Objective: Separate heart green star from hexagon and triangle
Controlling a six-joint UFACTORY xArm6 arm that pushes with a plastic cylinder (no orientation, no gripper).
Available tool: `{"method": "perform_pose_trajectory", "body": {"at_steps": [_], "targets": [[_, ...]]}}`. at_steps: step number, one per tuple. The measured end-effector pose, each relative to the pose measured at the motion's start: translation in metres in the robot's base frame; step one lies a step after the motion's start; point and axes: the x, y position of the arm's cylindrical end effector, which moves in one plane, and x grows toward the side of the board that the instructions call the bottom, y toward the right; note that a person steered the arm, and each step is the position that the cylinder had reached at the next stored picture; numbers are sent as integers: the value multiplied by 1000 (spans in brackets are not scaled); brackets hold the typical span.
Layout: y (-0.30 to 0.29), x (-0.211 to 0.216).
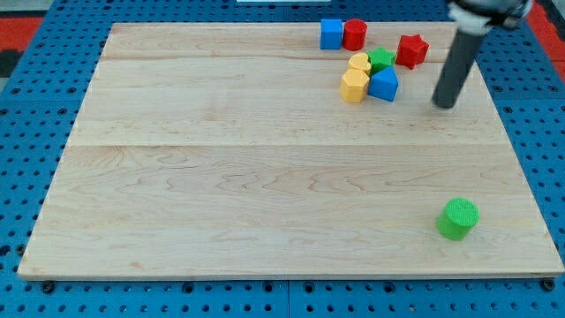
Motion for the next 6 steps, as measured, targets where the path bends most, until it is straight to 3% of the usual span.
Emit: {"method": "perform_pose_trajectory", "body": {"at_steps": [1,3,4,5,6], "targets": [[-82,-53],[-177,-71],[-122,-71],[-115,-81],[-170,-111]]}}
